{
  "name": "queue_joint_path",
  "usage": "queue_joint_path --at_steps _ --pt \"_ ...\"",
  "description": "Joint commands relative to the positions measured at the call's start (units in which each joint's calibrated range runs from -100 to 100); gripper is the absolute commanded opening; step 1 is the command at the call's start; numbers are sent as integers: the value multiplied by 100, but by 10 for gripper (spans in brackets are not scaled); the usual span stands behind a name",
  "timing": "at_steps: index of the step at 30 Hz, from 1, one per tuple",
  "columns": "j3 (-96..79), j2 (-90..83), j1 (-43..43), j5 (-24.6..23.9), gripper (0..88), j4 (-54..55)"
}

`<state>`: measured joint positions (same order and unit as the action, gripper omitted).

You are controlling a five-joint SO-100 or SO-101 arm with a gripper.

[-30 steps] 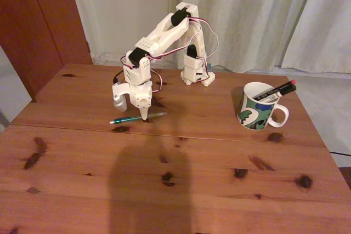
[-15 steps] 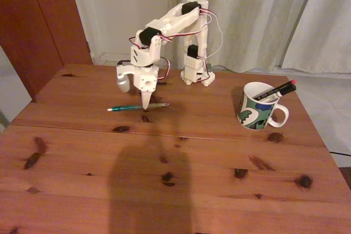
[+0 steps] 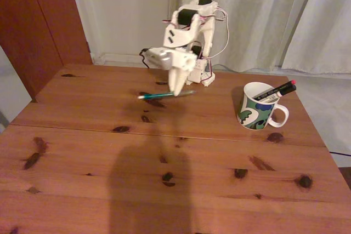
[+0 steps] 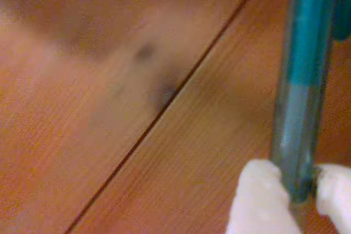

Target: Clean up the desk and place the pens and markers into the cup

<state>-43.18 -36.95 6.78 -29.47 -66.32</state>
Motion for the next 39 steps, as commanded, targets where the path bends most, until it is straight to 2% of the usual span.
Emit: queue_joint_path --at_steps 1,11,18,30,39 --pt "-163 -835 -481 -70 9 73" --pt "-181 -1605 -1736 -70 9 99" --pt "-262 -1721 -2243 -33 15 1140" --pt "-1155 -1737 -2596 -23 15 2740" --pt "-1407 -2102 -2797 873 15 2963"
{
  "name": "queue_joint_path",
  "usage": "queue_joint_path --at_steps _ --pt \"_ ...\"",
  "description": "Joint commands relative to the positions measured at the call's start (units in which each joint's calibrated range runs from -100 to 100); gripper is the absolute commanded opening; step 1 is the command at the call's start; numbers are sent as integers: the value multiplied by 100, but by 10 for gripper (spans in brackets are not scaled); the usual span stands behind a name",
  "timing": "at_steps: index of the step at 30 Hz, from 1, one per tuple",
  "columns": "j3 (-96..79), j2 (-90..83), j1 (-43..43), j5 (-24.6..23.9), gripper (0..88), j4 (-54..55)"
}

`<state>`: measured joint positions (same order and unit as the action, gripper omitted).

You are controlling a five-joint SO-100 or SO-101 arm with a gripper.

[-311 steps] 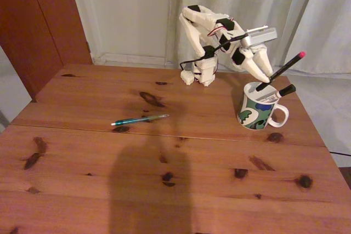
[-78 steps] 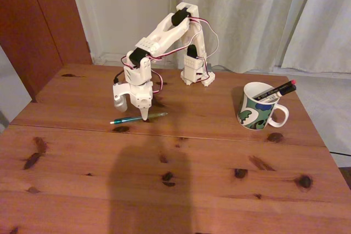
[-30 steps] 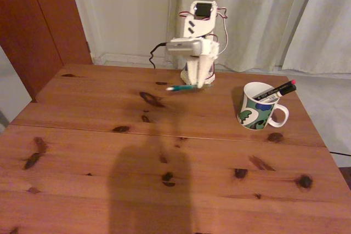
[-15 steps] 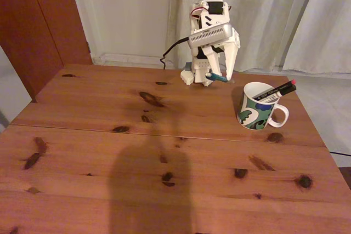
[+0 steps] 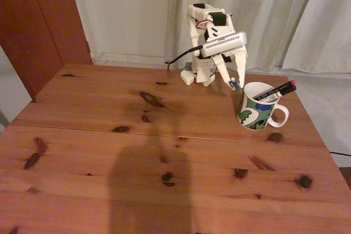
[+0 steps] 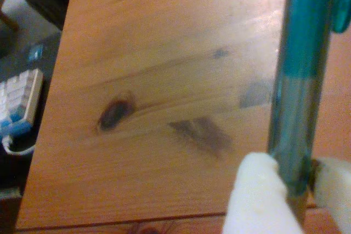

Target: Clean up the desk and place the pens and markers into the cup

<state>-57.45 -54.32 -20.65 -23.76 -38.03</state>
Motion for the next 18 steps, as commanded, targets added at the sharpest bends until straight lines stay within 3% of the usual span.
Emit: queue_joint_path --at_steps 1,18 --pt "10 -455 -79 396 15 126" --pt "-350 -952 -489 1653 15 212"
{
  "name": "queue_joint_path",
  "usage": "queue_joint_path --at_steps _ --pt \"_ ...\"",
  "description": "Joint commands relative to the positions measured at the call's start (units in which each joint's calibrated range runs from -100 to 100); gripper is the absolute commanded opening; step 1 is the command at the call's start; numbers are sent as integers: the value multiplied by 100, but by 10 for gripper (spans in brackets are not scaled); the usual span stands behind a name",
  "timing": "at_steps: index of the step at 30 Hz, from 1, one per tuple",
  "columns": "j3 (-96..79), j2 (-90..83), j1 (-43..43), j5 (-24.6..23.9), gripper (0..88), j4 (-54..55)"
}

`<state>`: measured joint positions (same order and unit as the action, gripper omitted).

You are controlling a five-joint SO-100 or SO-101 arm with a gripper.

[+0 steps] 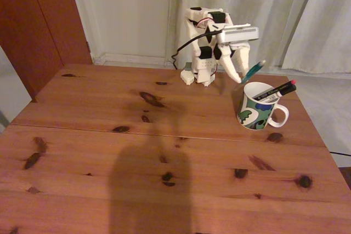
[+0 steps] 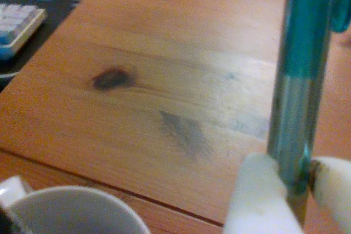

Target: Clean up the desk and place the pens and markers into the cup

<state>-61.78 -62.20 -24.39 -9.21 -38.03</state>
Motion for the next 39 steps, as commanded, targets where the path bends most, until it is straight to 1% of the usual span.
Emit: queue_joint_path --at_steps 1,10,14,19,27,32,39 --pt "92 -164 -155 255 15 212" --pt "137 -164 -452 297 13 229" --pt "191 -164 -605 308 13 685" --pt "164 -164 -774 502 11 1003" --pt "119 -147 -1072 538 11 1003" --pt "-242 -155 -1321 596 10 1003" --pt "-639 -164 -1361 638 10 1003"
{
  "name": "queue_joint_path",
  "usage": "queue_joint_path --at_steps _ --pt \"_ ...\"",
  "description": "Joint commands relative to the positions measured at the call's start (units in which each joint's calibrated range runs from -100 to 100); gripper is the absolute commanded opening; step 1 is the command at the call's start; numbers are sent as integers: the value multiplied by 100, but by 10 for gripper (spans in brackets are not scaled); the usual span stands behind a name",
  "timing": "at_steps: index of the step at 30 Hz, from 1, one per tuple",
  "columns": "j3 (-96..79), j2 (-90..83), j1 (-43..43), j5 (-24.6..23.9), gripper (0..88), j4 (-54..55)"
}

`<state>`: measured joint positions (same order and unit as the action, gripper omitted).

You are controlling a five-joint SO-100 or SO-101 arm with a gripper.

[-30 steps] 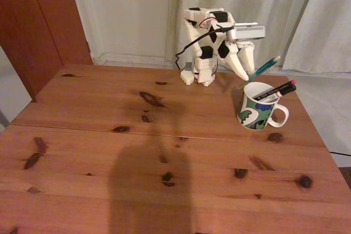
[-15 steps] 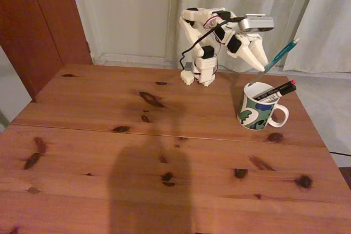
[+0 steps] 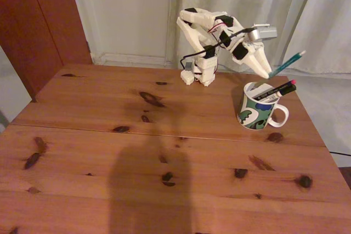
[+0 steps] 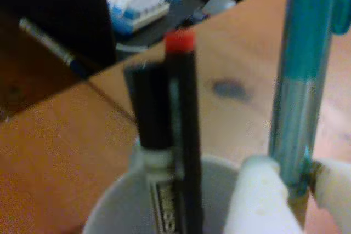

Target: Clean up the desk and place the pens and markers into the cup

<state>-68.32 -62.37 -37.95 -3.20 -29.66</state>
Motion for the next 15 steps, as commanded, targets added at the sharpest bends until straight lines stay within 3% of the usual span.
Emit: queue_joint_path --at_steps 1,15 --pt "6 -147 20 32 10 174" --pt "-120 -147 60 -220 15 174"
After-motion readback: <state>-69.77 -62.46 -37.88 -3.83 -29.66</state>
